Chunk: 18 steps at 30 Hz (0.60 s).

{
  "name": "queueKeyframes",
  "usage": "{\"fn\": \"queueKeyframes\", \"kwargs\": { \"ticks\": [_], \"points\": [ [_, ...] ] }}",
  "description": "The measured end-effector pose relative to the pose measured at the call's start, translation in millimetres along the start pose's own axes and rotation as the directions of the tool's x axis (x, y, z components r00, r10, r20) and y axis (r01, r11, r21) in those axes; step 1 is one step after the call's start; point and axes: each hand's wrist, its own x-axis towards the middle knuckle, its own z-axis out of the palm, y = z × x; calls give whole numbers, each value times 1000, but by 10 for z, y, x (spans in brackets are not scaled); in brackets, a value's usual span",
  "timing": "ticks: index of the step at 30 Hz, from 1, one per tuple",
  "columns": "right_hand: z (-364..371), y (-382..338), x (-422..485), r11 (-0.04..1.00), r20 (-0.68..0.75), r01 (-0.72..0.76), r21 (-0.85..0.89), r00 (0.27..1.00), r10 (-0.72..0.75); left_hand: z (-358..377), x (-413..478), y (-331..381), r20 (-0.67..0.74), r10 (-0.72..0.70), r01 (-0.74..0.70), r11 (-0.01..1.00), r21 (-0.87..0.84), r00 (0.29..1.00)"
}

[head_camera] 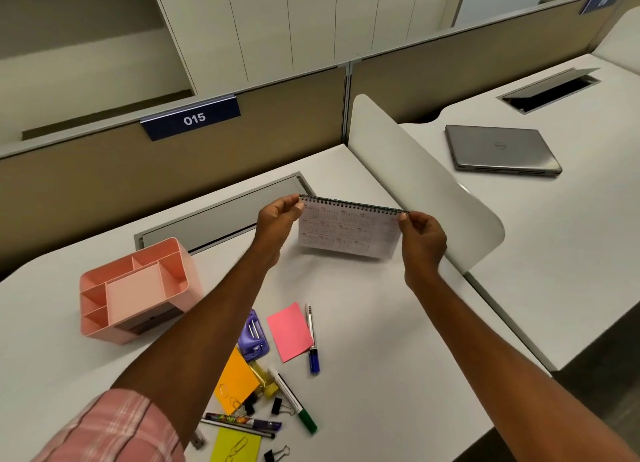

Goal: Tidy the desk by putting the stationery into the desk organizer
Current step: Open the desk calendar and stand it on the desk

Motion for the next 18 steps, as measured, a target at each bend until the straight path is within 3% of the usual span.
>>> {"fn": "queueKeyframes", "kwargs": {
  "ticks": [9, 18],
  "points": [
    [126, 22, 42, 998, -5, 53, -20, 999, -53, -9, 128, -17, 42, 39, -44, 992, 119, 998],
    [154, -45, 86, 996, 35, 82, -24, 996, -81, 29, 211, 88, 68, 17, -26, 991, 132, 998]
  ]
}}
